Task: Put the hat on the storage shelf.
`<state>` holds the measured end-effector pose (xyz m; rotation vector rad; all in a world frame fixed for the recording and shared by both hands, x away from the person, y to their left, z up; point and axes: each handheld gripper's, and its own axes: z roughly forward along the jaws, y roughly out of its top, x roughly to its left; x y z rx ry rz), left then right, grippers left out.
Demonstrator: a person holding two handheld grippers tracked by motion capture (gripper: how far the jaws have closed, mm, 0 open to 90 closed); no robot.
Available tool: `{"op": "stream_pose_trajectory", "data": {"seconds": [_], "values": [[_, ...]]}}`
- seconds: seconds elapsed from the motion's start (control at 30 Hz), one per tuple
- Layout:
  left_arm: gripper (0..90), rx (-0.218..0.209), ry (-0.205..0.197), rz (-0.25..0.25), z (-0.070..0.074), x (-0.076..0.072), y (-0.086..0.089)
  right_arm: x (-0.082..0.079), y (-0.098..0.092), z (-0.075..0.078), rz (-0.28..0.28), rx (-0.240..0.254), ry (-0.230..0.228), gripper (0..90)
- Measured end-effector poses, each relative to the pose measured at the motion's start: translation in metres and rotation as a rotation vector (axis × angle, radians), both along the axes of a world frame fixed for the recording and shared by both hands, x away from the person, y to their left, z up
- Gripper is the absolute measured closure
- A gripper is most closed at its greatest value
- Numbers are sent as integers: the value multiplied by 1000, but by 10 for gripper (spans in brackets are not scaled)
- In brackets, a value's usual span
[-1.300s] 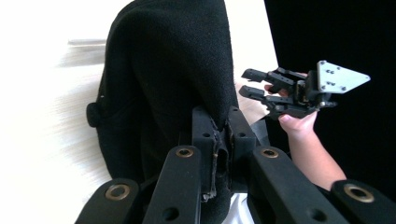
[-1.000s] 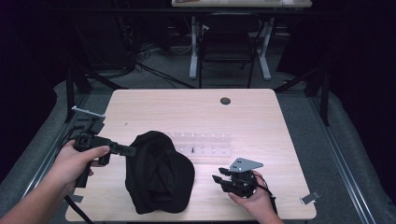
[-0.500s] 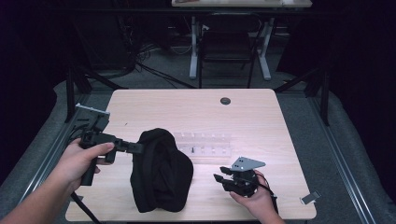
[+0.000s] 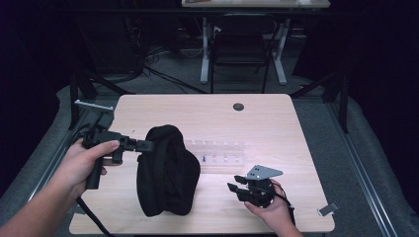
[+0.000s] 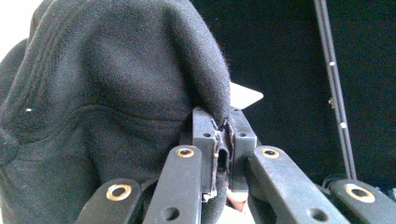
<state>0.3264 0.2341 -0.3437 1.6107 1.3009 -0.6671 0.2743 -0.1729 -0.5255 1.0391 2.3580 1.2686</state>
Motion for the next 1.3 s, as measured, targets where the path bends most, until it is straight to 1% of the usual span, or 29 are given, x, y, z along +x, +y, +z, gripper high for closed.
{"op": "stream_pose_trajectory", "data": {"seconds": [0.1,0.13,0.27,0.33,0.37,0.47,0.57,0.6,0.63,0.67,0.73,0.87,0.9,1.03,1.07,1.17,1.3], "values": [[853,-24,-19,13,9,2,1,0,0,0,-6,9,1,604],[853,-27,-26,13,10,2,1,0,-1,0,-2,1,2,604],[853,-48,-35,23,16,5,0,1,-2,0,-5,-1,1,604],[853,-52,-42,26,18,7,-1,1,-3,-1,-7,-2,3,604],[853,-55,-40,23,19,9,-1,1,-3,-1,-8,-2,5,604],[852,-59,-43,38,21,12,0,2,-3,-1,-8,-6,9,604],[853,-62,-41,67,23,16,1,2,-4,-2,-12,-4,8,604],[853,-63,-47,67,24,17,2,2,-4,-2,-14,-3,9,604],[852,-66,-39,77,24,19,3,2,-4,-2,-15,-4,10,604],[852,-63,-45,84,25,20,4,3,-4,-2,-15,-3,11,604],[852,-62,-44,99,27,23,4,3,-5,-2,-15,-4,12,604],[852,-80,-53,130,31,29,7,3,-5,-3,-18,-2,15,603],[852,-76,-54,139,32,30,7,4,-5,-3,-18,-1,16,603],[852,-76,-58,171,33,36,8,4,-5,-4,-18,-8,16,603],[852,-82,-60,180,33,38,8,4,-5,-4,-18,-8,16,602],[852,-80,-62,195,33,42,7,4,-6,-4,-19,-6,18,600],[852,-88,-56,218,33,49,6,4,-6,-4,-16,-6,20,599]]}}
